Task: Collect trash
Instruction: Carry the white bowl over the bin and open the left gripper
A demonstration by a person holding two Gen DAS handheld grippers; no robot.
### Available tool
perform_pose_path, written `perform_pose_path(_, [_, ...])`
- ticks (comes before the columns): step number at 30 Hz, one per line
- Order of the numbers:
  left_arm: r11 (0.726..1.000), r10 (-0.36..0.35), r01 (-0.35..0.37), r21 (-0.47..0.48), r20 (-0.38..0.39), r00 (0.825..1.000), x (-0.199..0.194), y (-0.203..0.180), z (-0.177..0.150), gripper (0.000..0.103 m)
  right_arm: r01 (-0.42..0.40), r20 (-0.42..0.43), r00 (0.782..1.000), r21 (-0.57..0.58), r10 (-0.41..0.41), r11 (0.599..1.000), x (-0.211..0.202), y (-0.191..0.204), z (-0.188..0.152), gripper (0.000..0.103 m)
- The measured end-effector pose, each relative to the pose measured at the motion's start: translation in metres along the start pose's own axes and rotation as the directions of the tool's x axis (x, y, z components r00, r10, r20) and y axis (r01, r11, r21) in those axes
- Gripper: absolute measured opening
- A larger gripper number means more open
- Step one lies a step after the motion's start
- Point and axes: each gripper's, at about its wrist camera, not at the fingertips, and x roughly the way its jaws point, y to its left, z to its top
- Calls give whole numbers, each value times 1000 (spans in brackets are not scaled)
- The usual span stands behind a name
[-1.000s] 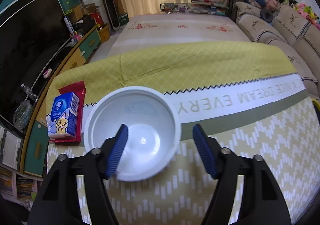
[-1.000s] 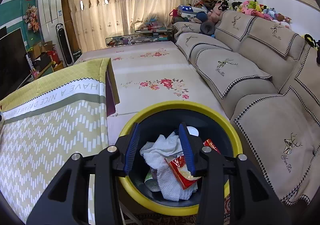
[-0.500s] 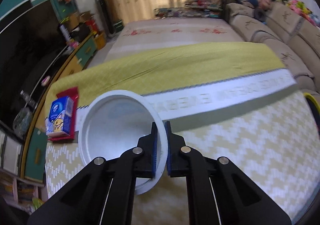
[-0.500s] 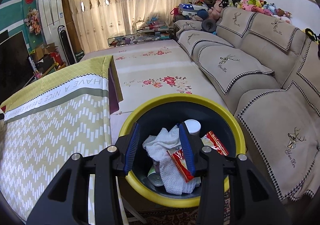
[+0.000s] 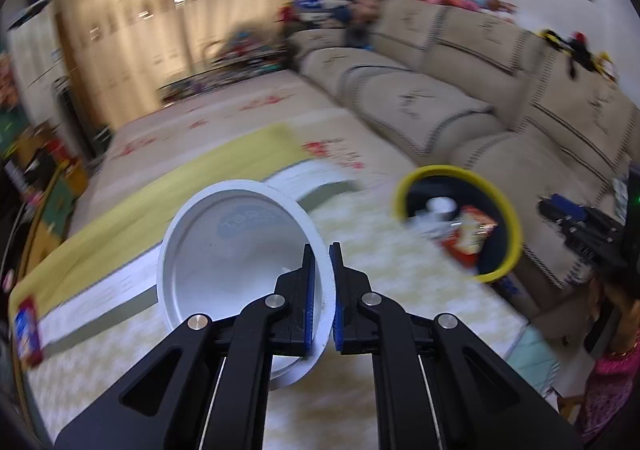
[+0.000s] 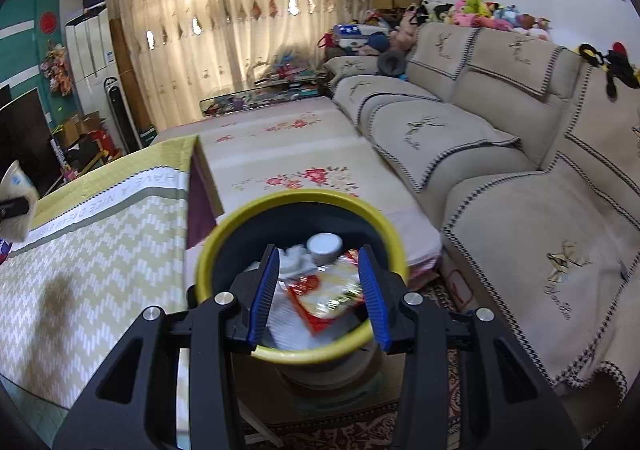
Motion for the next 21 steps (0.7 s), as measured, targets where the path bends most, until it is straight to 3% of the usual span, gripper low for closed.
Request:
perform_pose_path(10, [977, -173, 181, 116, -83, 981, 70, -135, 51, 8, 24, -1, 1000, 62, -24, 998, -25, -49, -22, 40])
perform_pose_path(17, [964, -203, 226, 137, -160, 966, 143, -191, 72, 8, 19, -16, 1000, 88, -18, 996, -25, -63, -30, 40])
perform_pose_path(20, [967, -183, 211, 144, -183, 966, 172, -200, 76, 9, 15, -20, 1000, 95, -13, 995, -25, -65, -33, 43])
perform_pose_path(21, [969, -167, 196, 151, -187, 968, 180, -203, 77, 15, 12, -20, 1000, 98, -10, 995, -25, -65, -33, 45])
